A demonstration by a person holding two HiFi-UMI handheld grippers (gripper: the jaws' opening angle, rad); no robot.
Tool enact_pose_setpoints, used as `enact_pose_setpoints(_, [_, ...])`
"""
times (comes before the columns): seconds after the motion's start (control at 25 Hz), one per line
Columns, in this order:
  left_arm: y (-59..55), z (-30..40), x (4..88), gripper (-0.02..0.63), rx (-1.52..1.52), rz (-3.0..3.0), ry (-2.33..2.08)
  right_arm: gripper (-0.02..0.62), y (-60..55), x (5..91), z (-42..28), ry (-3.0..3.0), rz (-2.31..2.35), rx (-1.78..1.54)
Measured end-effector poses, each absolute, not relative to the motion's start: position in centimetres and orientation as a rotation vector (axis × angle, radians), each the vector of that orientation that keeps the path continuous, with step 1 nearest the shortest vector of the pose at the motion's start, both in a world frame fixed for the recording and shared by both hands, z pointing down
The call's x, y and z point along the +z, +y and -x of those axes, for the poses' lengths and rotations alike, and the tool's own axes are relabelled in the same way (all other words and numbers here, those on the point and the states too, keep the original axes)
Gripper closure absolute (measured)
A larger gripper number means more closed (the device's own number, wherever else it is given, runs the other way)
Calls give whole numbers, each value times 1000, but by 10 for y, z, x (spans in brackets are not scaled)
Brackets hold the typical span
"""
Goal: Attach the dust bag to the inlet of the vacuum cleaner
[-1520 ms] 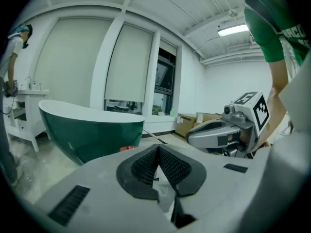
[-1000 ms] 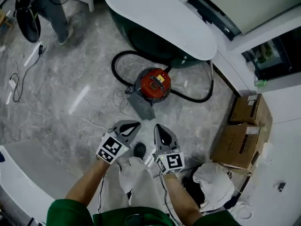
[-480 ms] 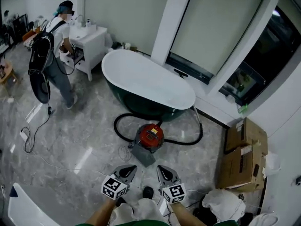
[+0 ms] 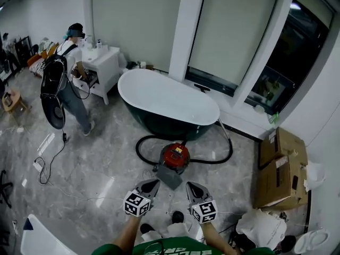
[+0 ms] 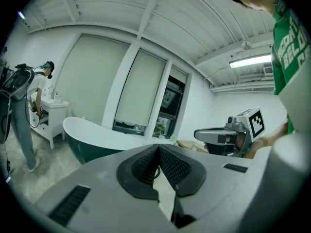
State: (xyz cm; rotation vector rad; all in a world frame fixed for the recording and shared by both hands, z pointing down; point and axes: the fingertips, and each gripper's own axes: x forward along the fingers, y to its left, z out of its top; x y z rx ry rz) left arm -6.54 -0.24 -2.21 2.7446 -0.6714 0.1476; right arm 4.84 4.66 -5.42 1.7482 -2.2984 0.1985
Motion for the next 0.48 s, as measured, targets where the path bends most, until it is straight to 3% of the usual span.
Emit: enact_pose_setpoints(0.48, [8,33,-42,603,120,-2779,-617,588,45,-63,-73,-2296,-1796,212])
